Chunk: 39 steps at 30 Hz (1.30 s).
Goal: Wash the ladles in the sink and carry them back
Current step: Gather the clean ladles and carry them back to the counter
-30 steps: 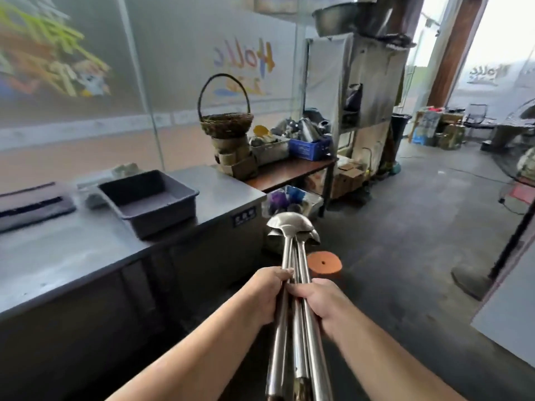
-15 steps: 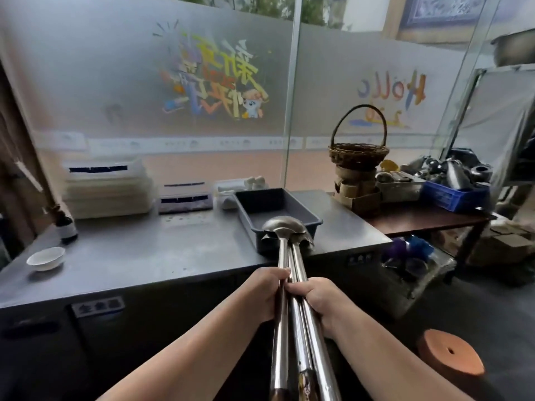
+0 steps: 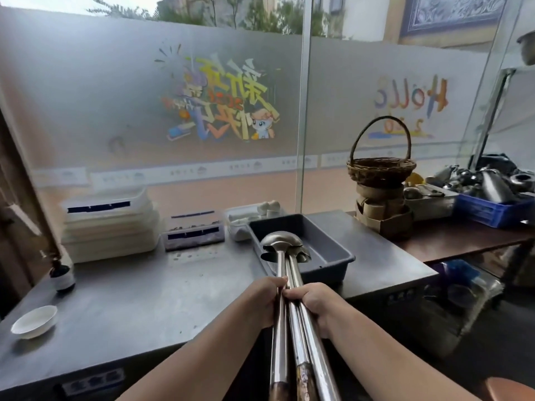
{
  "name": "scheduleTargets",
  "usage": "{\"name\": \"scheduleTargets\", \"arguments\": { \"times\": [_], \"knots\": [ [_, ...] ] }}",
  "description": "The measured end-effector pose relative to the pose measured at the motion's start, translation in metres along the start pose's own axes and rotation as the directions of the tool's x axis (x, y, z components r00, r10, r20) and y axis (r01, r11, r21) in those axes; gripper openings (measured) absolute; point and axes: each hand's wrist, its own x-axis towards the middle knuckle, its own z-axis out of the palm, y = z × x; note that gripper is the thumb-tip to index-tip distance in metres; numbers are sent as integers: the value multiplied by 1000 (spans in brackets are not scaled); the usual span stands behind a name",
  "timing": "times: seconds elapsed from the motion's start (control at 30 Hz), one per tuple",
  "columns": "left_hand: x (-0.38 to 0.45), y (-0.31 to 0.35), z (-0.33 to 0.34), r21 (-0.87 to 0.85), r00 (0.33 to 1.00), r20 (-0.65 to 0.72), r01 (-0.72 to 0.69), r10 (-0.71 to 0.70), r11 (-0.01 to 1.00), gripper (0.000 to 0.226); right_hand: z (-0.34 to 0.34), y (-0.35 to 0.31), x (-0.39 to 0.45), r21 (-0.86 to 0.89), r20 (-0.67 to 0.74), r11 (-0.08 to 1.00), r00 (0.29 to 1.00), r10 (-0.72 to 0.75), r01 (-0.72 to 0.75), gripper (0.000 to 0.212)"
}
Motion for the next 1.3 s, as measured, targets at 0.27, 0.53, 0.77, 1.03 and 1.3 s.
{"name": "scheduleTargets", "arguments": {
  "times": [0.27, 0.53, 0.77, 1.03, 1.3],
  "knots": [
    [143, 54, 6, -20, 999, -33, 0, 0, 1000, 32, -42, -53, 149, -52, 20, 998, 999, 34, -33, 15],
    [293, 102, 24, -97, 994, -94, 55, -64, 994, 35, -96, -111, 300, -112, 61, 987, 991, 119, -112, 14],
    [400, 122, 21, -215, 983, -129, 98, -127, 972, 33, -123, -132, 411, -196, 76, 960, 973, 220, -201, 18],
    [475, 122, -10, -297, 961, -190, 140, -203, 944, 39, -119, -127, 495, -221, 80, 935, 950, 301, -278, 17],
    [526, 106, -40, -434, 936, -190, 190, -296, 880, 41, -109, -108, 546, -257, 50, 922, 948, 313, -291, 9]
  ]
}}
